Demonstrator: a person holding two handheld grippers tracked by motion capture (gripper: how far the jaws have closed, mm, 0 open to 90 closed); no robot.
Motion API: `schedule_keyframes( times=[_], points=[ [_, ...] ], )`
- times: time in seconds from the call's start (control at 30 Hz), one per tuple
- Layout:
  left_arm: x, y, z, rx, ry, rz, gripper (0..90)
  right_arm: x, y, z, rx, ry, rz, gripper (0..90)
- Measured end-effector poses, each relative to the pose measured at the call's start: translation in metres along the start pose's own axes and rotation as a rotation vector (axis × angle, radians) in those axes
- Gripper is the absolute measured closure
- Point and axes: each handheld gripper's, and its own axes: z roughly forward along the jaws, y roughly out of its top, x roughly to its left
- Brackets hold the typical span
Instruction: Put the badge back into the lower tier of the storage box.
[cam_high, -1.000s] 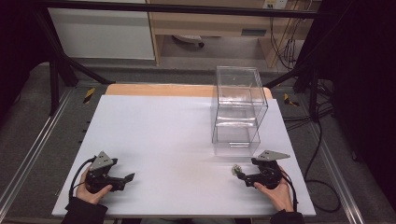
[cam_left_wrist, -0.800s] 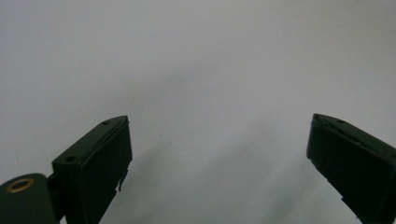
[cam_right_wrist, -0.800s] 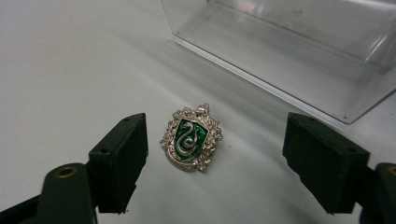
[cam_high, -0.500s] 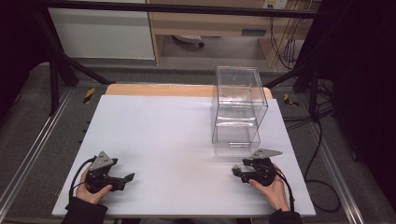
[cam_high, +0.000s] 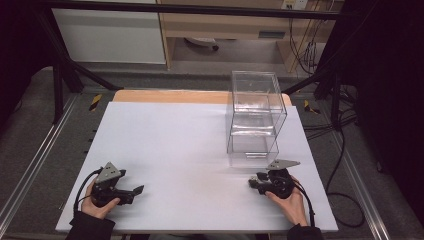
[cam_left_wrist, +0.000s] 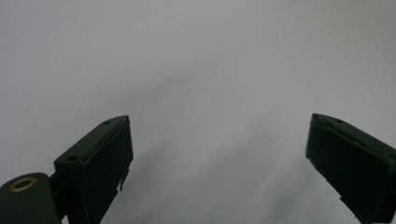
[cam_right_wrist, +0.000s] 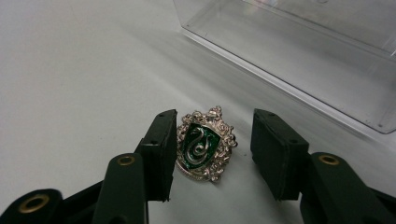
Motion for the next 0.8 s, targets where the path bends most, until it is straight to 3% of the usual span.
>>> schedule_keyframes(
  times=[0.37, 0.8],
  points=[
    [0.0001, -0.0001, 0.0001, 0.001, -0.001, 0.001, 7.2, -0.0001, -0.0001, -0.0004, 0.007, 0.019, 0.017, 63.7],
    [0.0002, -0.0002, 0.0002, 0.0, 0.0, 0.001, 7.3, 0.0016, 0.0008, -0.0013, 0.015, 0.016, 0.028, 64.8]
  ],
)
